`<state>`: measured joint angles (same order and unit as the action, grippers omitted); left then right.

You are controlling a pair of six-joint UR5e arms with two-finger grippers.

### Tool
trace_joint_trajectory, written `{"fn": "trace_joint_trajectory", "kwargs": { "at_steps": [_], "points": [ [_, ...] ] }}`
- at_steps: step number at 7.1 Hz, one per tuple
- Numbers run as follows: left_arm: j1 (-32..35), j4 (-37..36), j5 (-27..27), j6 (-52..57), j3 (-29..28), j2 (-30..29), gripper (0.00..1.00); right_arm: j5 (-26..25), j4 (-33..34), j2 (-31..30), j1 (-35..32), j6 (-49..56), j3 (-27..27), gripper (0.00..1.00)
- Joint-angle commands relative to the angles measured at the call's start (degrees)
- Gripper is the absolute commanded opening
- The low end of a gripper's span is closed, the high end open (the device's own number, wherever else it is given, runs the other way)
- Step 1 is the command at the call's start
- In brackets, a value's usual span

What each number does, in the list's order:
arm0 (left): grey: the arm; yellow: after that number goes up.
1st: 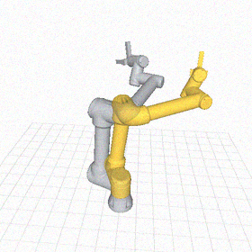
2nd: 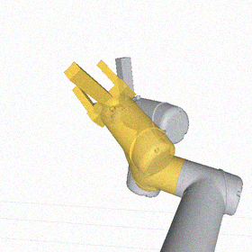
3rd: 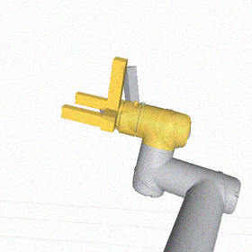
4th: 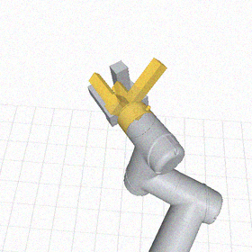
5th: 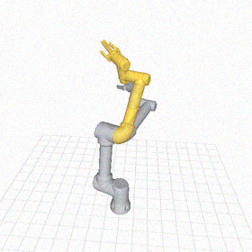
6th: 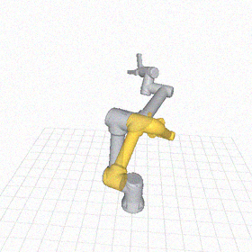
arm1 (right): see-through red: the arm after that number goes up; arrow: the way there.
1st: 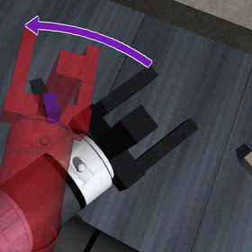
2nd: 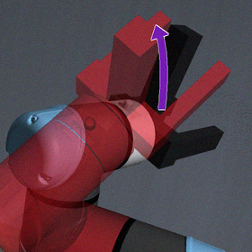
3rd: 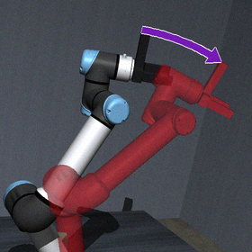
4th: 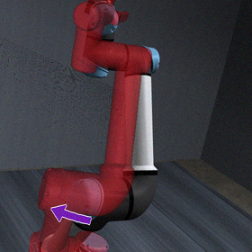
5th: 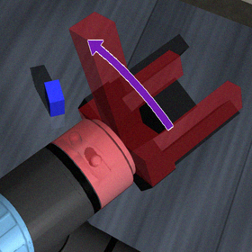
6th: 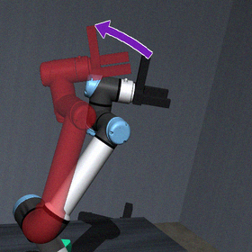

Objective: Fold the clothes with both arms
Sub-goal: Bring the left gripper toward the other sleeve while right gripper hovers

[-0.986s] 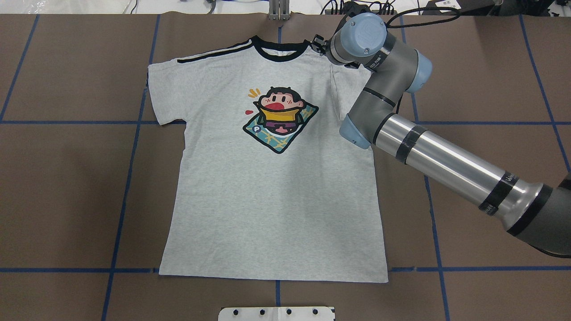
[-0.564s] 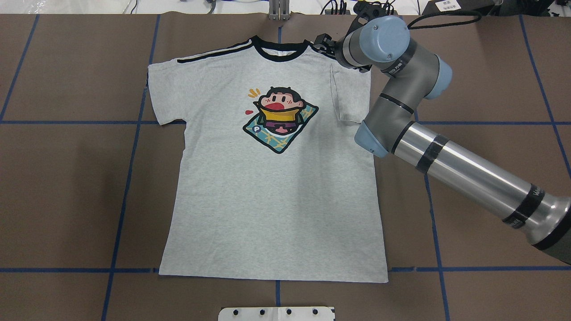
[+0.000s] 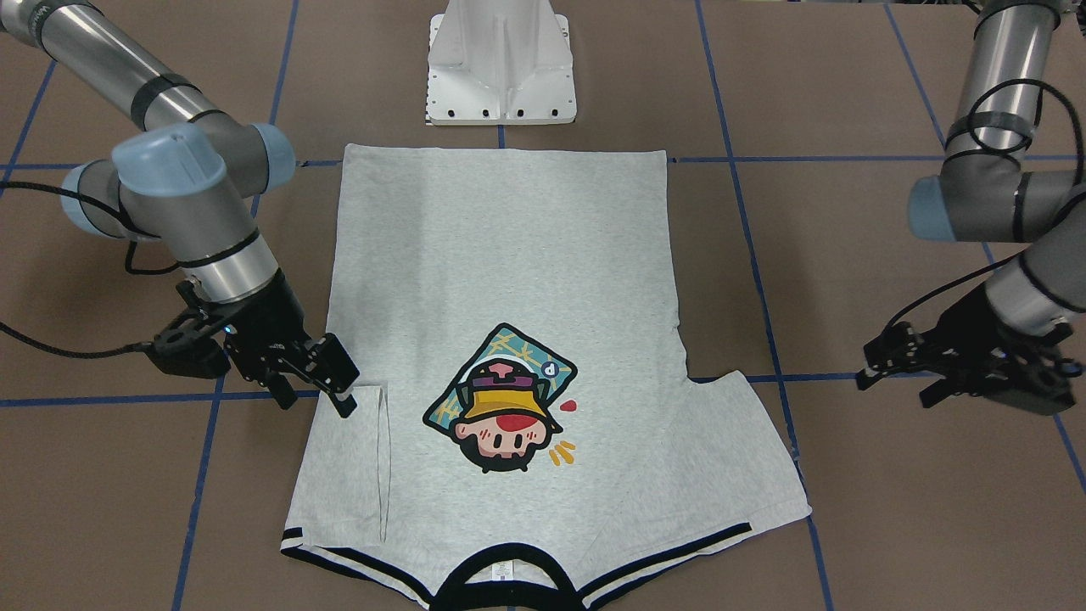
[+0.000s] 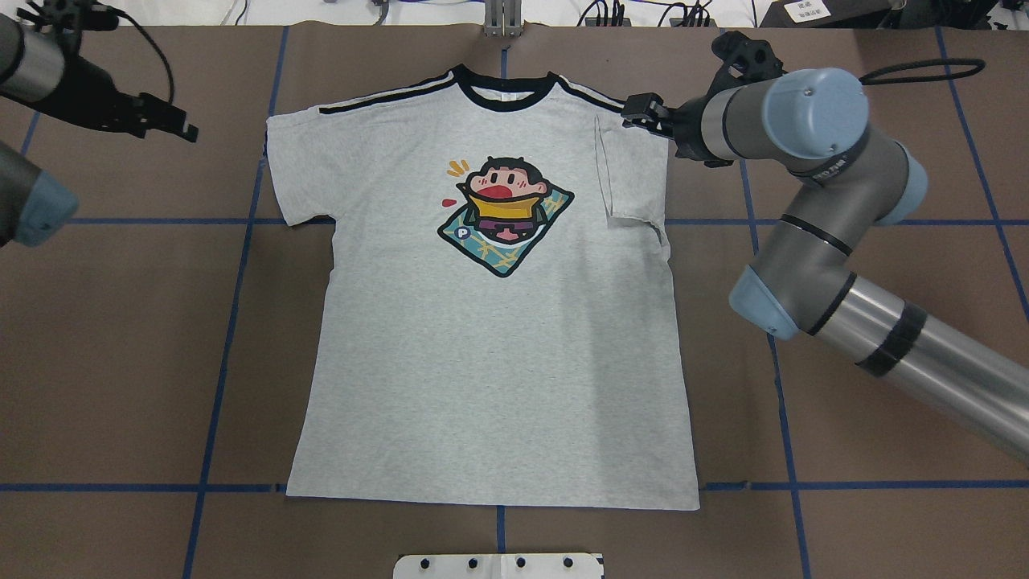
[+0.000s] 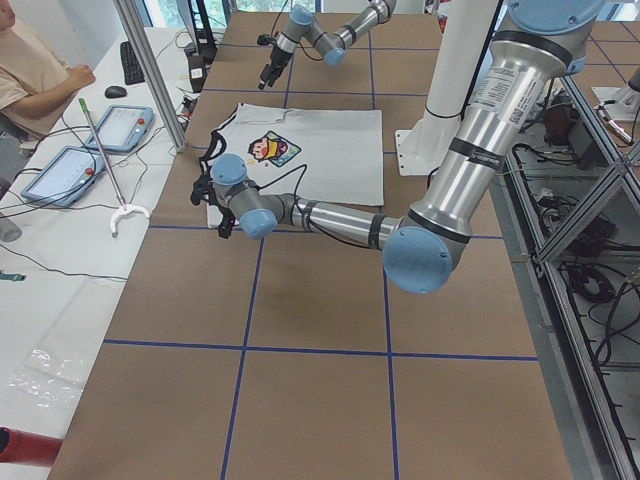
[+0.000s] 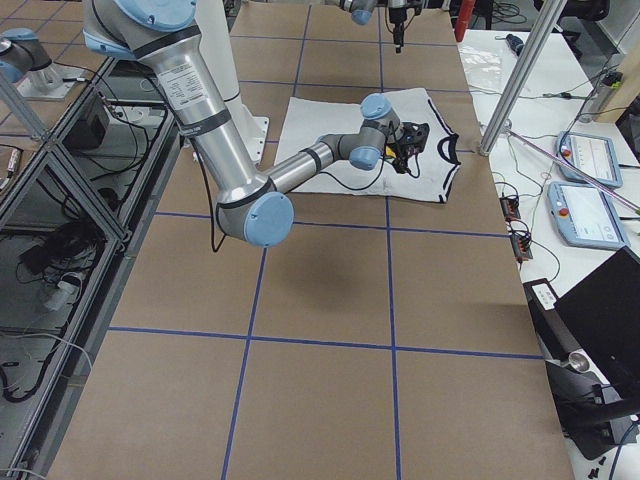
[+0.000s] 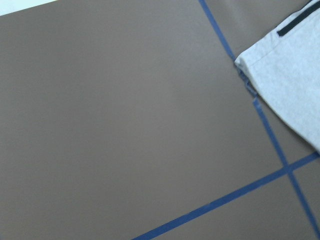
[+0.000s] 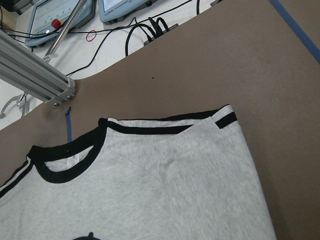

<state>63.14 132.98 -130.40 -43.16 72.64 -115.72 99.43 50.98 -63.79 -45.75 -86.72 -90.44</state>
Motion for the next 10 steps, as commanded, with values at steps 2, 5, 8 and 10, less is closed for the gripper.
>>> {"fn": "trace_joint_trajectory", "kwargs": {
  "at_steps": [2, 5, 8, 10],
  "points": [
    [-4.77, 13.06, 13.88, -20.38, -12.28, -9.12, 0.91, 0.14, 0.17, -9.94, -0.13, -0.2, -12.04, 1.0],
    [-7.24, 17.4, 17.11, -18.99, -24.63, -15.31, 0.7, -0.2, 0.17, -10.73, -0.13, -0.2, -12.04, 1.0],
    [-7.86, 19.95, 19.74, -17.05, -28.16, -15.41, 0.59, -0.38, 0.17, -11.26, -0.21, -0.29, -13.0, 1.0],
    [-7.94, 19.86, 19.92, -16.96, -28.61, -15.5, 0.57, -0.29, 0.17, -13.71, -0.21, -0.2, -15.28, 1.0]
  ]
}}
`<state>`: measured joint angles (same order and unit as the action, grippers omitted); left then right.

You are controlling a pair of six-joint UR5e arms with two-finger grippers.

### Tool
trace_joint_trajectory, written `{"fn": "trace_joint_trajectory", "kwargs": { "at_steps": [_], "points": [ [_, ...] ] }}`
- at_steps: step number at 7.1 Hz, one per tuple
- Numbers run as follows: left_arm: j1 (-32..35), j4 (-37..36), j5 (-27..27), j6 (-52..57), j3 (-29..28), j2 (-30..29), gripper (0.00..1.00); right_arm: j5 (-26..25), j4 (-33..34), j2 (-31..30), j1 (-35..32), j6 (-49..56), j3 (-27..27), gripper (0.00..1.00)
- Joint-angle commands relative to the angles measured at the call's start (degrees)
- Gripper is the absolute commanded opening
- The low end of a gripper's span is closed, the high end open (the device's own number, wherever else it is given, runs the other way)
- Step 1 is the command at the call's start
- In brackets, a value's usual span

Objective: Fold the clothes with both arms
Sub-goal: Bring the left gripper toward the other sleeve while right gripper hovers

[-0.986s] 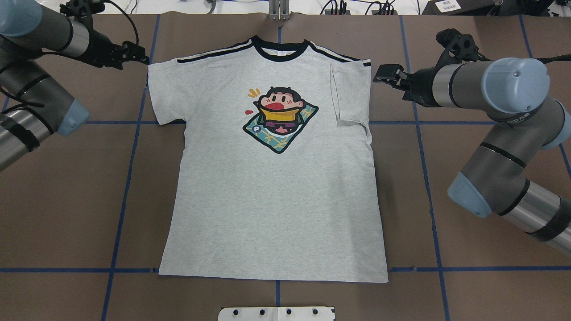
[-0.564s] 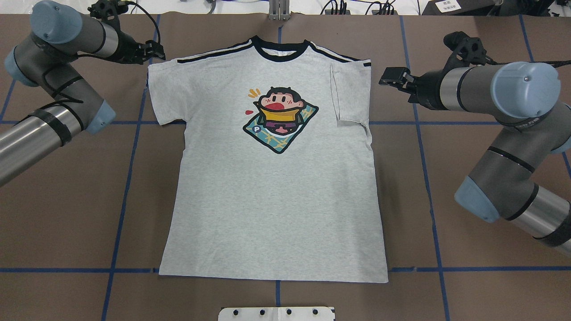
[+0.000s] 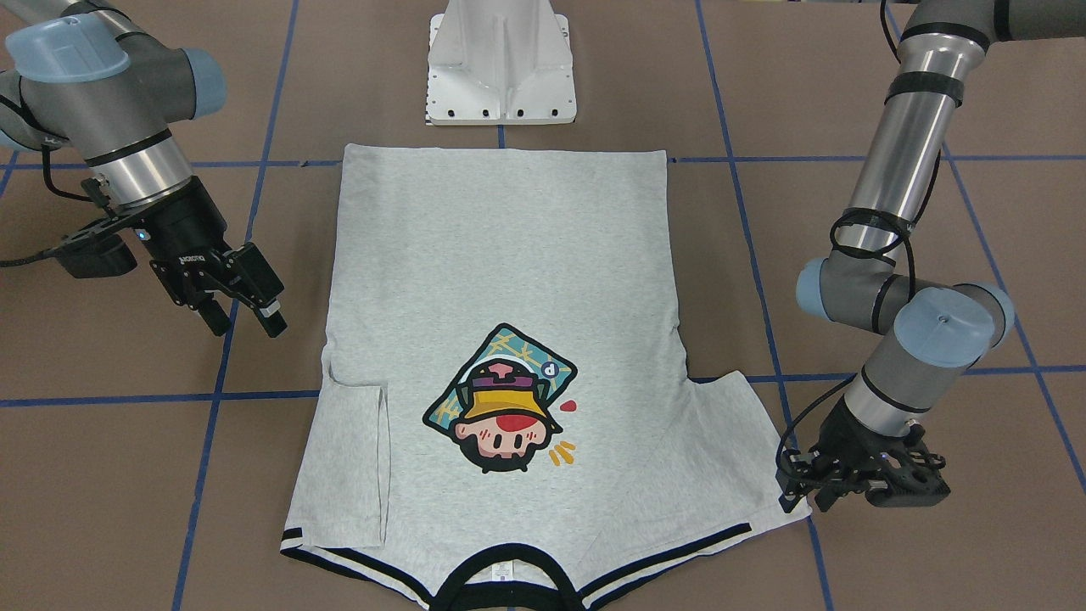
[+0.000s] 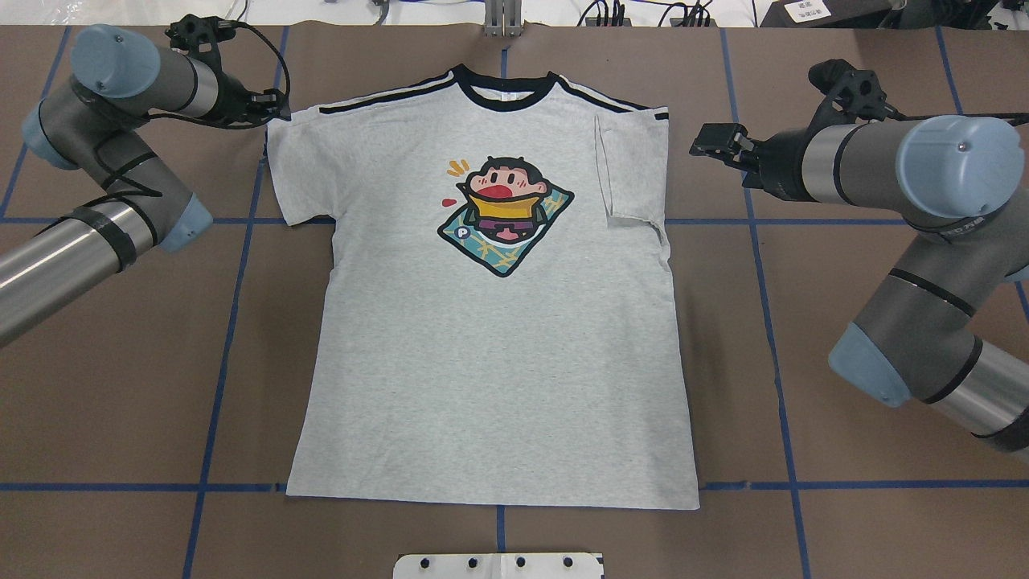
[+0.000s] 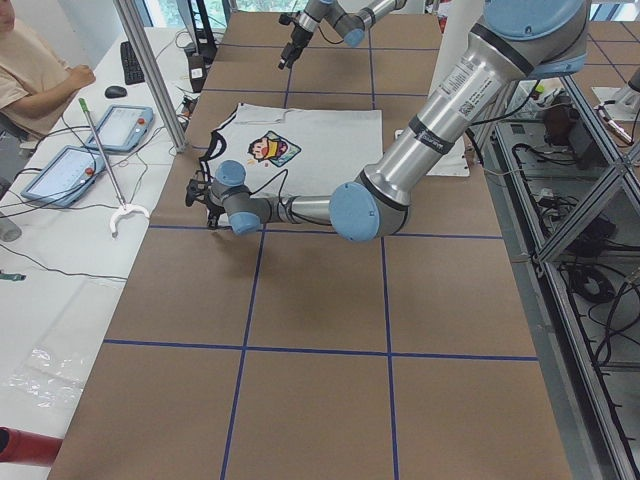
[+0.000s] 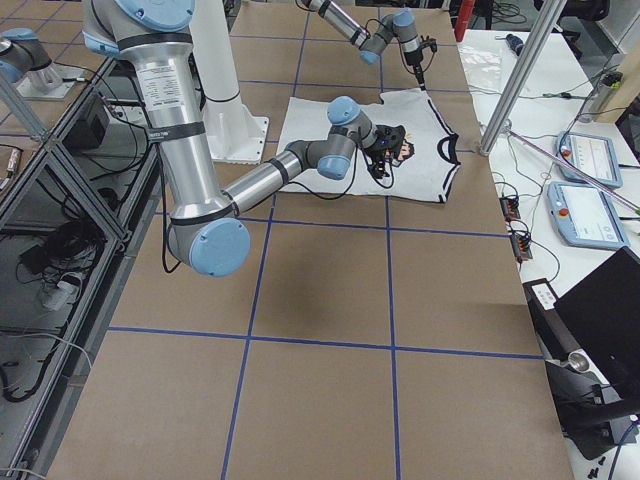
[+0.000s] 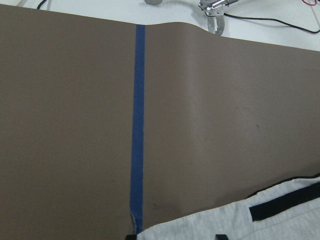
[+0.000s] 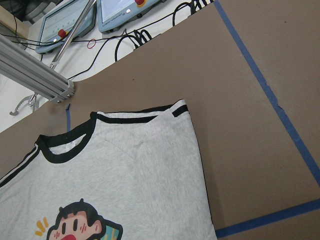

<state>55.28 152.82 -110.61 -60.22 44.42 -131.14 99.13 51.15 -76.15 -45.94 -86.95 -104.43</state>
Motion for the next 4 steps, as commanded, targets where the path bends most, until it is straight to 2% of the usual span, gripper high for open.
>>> {"fn": "trace_joint_trajectory", "kwargs": {
  "at_steps": [1, 3, 4],
  "points": [
    [-0.08, 0.11, 0.04, 0.1, -0.82, -0.08, 0.51, 0.01, 0.0, -1.46, -0.02, 0.02, -1.39, 1.0],
    [-0.08, 0.11, 0.04, 0.45, -1.0, -0.17, 0.03, 0.01, 0.0, -1.72, -0.02, 0.02, -1.39, 1.0],
    [-0.08, 0.11, 0.13, 3.67, -1.43, -0.17, 0.0, 0.01, 0.0, -1.81, -0.02, 0.02, -1.39, 1.0]
  ]
}}
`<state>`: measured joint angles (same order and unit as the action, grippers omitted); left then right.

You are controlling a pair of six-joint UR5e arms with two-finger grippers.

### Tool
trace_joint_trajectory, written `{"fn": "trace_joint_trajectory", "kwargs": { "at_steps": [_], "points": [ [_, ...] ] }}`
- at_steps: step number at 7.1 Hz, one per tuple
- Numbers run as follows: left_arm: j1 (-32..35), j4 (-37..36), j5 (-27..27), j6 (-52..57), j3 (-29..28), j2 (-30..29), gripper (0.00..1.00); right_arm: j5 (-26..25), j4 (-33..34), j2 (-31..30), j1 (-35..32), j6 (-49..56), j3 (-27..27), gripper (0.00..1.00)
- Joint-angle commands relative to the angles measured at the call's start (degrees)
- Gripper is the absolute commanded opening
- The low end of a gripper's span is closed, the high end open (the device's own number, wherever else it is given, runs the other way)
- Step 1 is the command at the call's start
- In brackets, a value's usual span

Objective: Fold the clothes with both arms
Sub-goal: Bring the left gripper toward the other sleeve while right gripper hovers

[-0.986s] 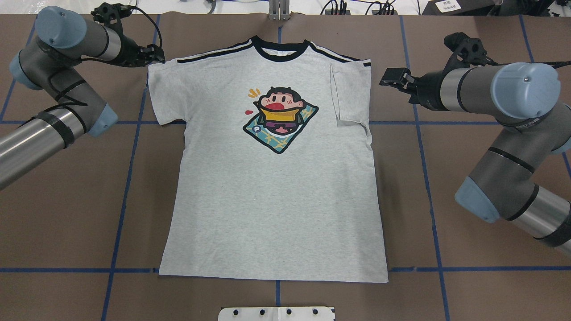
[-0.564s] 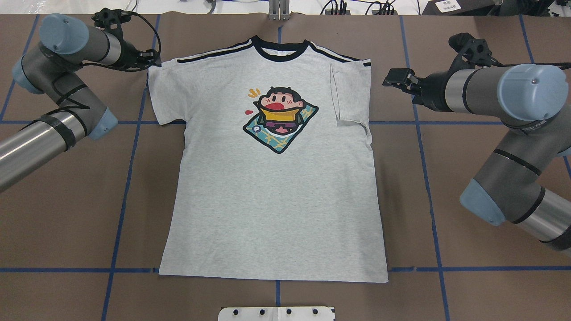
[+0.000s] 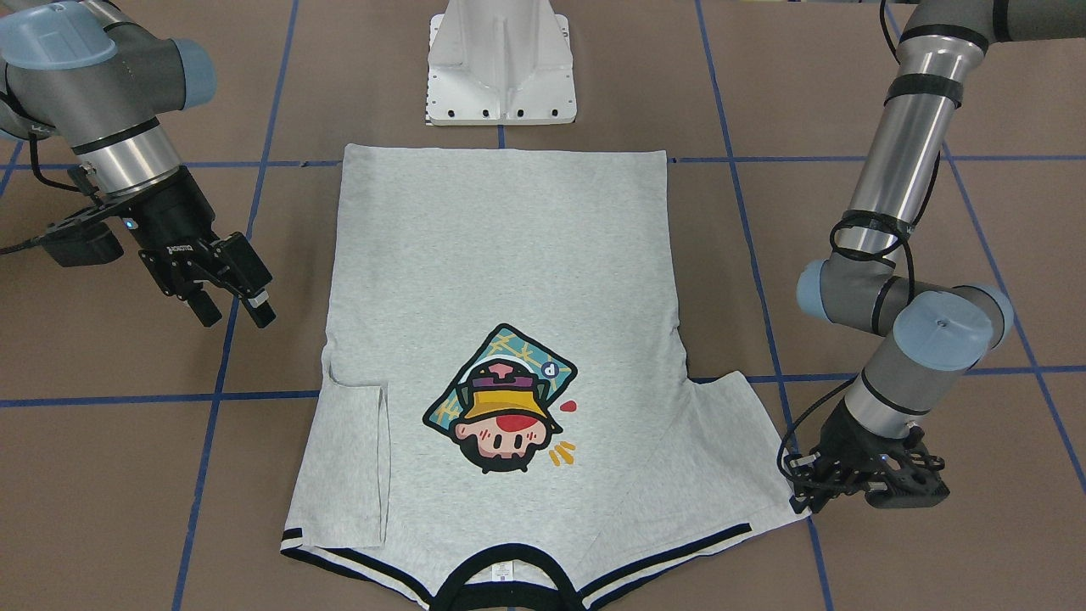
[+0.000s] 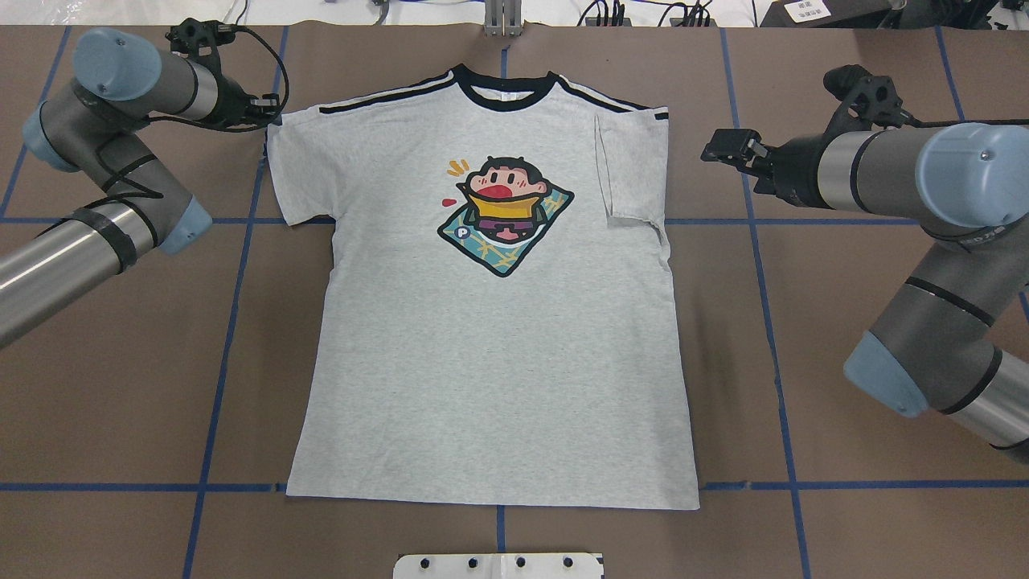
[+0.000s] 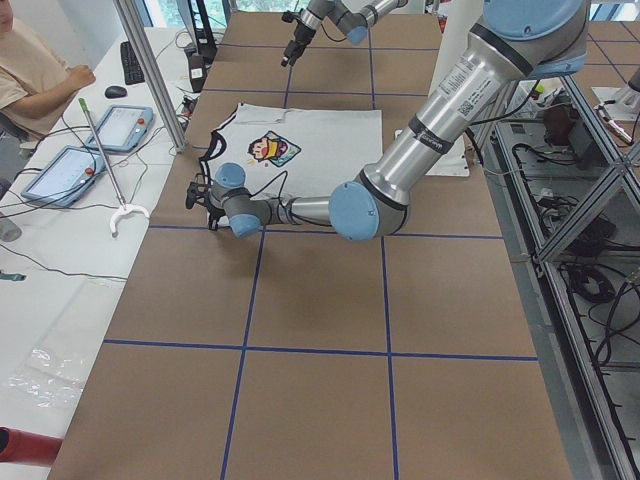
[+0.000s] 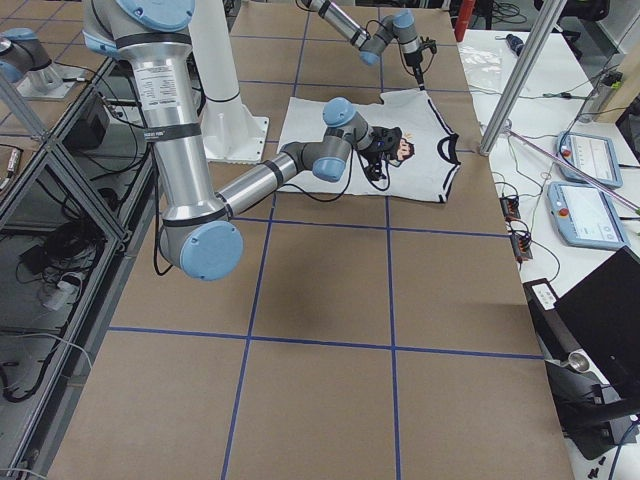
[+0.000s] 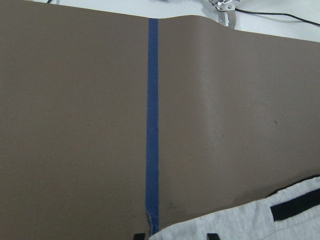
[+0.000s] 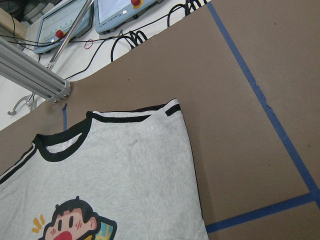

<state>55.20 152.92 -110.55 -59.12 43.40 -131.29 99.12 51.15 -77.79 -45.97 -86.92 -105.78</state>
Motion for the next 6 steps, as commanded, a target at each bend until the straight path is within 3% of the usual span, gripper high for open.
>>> {"fn": "trace_joint_trajectory", "kwargs": {
  "at_steps": [1, 2, 4, 6],
  "points": [
    [0.0, 0.0, 0.07, 2.87, -0.42, -0.63, 0.0, 0.11, 0.0, -0.16, -0.09, 0.0, 0.05, 1.0],
    [0.17, -0.08, -0.11, 2.78, -0.07, -2.11, 0.0, 0.11, 0.0, -0.16, 0.0, 0.26, 0.23, 1.0],
    [0.35, -0.69, -2.72, -1.31, 7.62, -3.27, 0.0, 0.37, 0.0, 0.1, 0.0, 0.62, 0.32, 1.0],
    [-3.66, -1.57, -2.57, -6.68, 10.04, -5.54, 0.0, 0.46, 0.09, 0.1, -0.26, 0.79, 0.31, 1.0]
  ]
}}
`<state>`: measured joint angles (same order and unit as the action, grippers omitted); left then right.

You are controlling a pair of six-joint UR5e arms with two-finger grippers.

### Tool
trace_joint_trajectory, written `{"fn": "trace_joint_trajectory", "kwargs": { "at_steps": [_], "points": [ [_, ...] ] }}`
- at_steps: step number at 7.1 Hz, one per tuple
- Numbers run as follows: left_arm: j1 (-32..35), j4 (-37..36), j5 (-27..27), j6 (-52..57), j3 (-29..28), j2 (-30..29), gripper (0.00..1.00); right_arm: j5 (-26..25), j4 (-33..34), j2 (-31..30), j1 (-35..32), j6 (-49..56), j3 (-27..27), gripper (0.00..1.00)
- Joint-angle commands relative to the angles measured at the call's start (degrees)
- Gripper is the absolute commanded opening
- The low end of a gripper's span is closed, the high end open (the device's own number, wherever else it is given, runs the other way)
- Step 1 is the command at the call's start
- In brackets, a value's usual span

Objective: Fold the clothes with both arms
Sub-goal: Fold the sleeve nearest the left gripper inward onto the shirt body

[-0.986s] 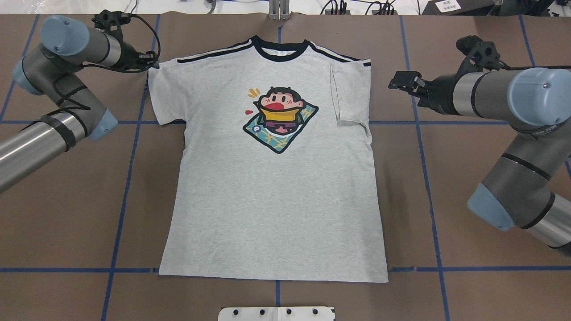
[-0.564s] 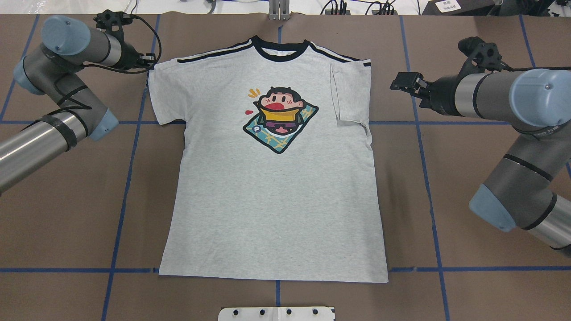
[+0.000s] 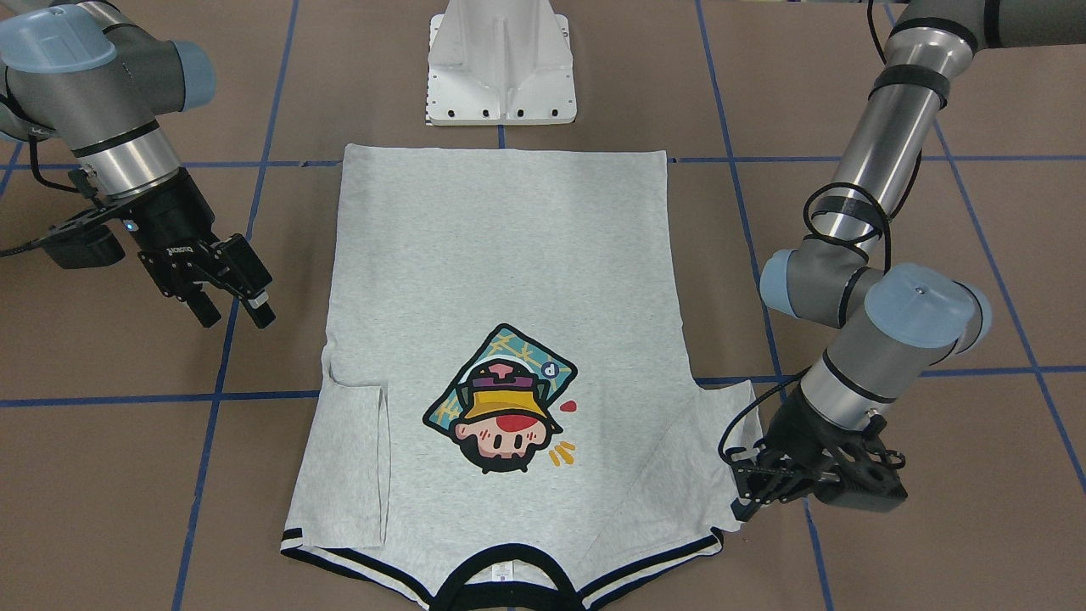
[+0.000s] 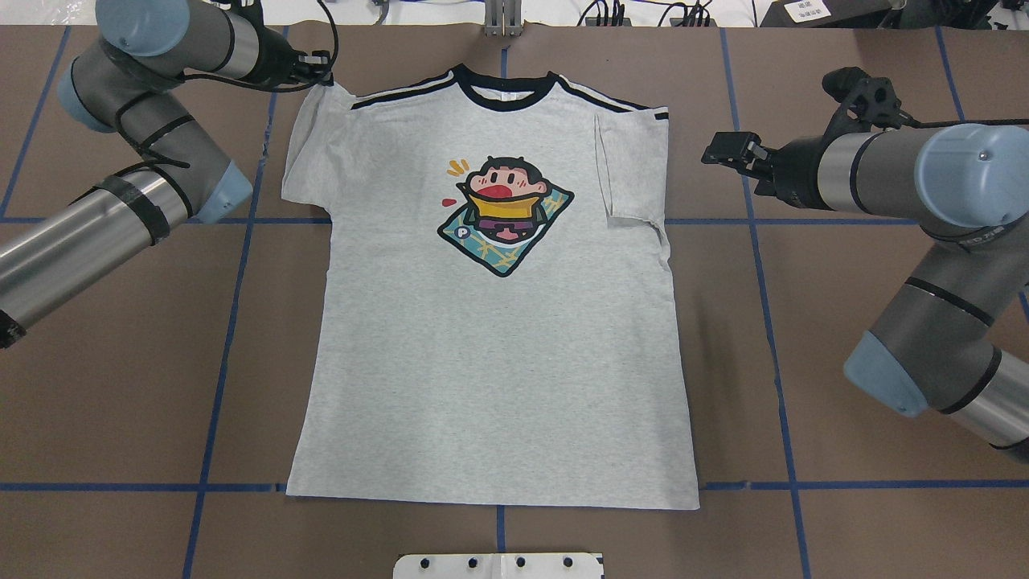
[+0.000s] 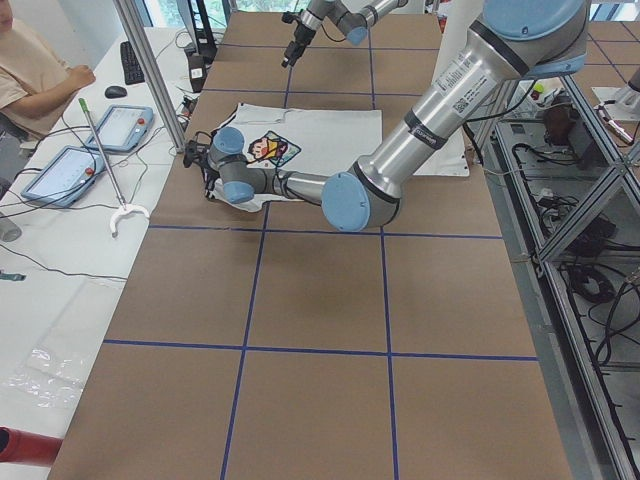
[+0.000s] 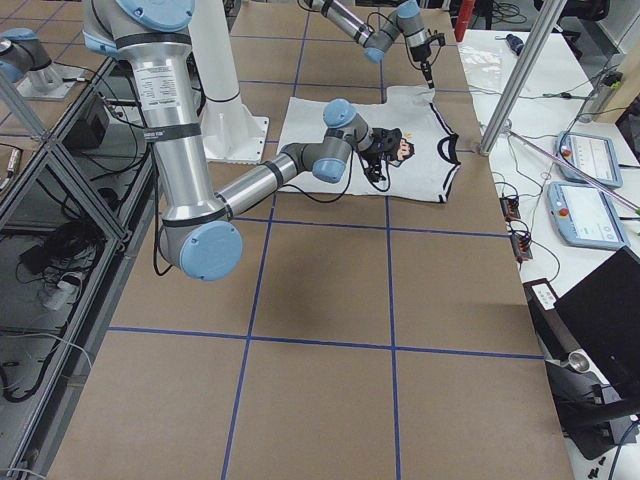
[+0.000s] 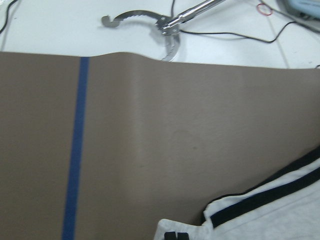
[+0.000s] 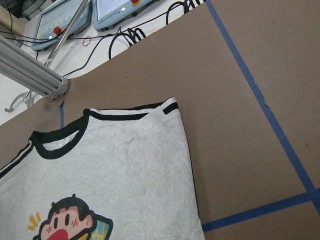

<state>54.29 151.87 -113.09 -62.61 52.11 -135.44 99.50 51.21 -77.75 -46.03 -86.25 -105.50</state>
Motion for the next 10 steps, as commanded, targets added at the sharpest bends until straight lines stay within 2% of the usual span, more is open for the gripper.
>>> {"fn": "trace_joint_trajectory", "kwargs": {
  "at_steps": [1, 3, 4, 5, 6, 7, 8, 9, 10],
  "points": [
    [-4.44, -2.44, 2.5, -3.57, 0.72, -3.06, 0.0, 0.08, 0.12, 0.06, -0.2, 0.11, 0.03, 1.0],
    [-5.33, -2.02, 8.56, -3.4, -9.08, -8.58, 0.0, 0.08, 0.12, 0.32, -0.12, 0.03, -0.06, 1.0],
    [-5.33, -1.5, 10.68, -3.05, -11.3, -8.87, 0.0, 0.08, 0.12, 0.49, -0.12, 0.03, 0.12, 1.0],
    [-5.42, -0.97, 10.79, -3.13, -10.98, -8.96, 0.78, -0.09, 0.2, 0.67, 0.06, 0.03, 0.29, 1.0],
    [-6.38, -1.05, 10.53, -3.92, -5.84, -8.09, 1.0, -0.18, 0.21, 0.76, 0.32, -0.67, 0.3, 1.0],
    [-6.56, -1.58, 8.7, -5.06, 5.7, -2.08, 1.0, 0.17, 3.34, 0.76, 1.45, -0.85, -1.88, 1.0],
    [-8.3, -2.02, 2.24, -5.94, 18.6, 7.03, 1.0, -0.18, 14.86, 0.67, 6.43, -2.51, -6.25, 1.0],
    [-9.45, -1.93, 0.44, -12.12, 27.35, 11.99, 1.0, -1.4, 22.37, 0.67, 11.35, -6.7, -11.69, 1.0],
    [-12.07, -1.85, 0.5, -16.45, 34.05, 15.78, 1.0, -5.33, 23.31, -0.81, 17.4, -17.62, -14.7, 1.0]
  ]
}}
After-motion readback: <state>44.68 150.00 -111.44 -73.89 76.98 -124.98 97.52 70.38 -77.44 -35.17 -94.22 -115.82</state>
